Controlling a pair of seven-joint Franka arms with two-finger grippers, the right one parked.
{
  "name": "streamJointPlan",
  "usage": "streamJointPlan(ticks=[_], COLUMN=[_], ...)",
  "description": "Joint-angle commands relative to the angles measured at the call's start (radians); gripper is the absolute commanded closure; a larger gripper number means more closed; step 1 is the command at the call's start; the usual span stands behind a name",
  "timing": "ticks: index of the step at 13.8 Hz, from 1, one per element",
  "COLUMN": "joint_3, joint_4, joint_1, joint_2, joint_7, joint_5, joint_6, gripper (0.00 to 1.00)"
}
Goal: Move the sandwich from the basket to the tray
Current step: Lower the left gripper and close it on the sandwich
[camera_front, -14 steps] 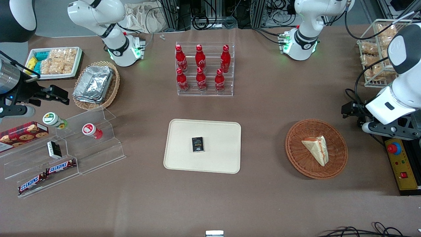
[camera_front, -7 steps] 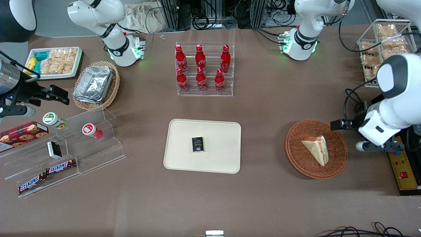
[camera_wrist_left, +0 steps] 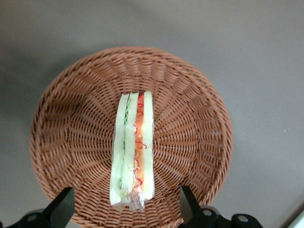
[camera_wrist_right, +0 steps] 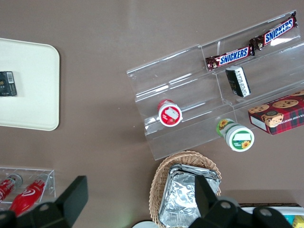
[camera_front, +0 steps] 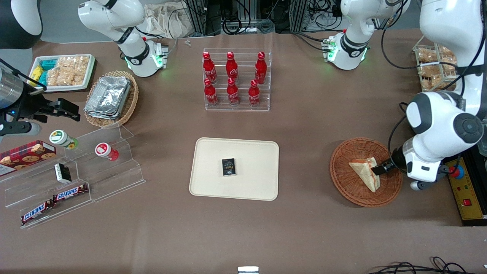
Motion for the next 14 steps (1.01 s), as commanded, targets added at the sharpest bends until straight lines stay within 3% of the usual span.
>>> streamJointPlan(ticks=[1, 10, 11, 14], joint_3=[0.002, 0.002, 0.000, 0.002], joint_4=[0.002, 0.001, 0.002, -0.003], joint_1=[-0.019, -0.039, -0.039, -0.051], joint_2=[0.039, 0.126, 0.132, 0.137], joint_7=[-0.054, -0.054, -0.054, -0.052], joint_5=[-0.014, -0.016, -0.018, -0.014], joint_6=[0.014, 0.043, 0.058, 0.074], gripper=[0.00, 0.00, 0.08, 0.80])
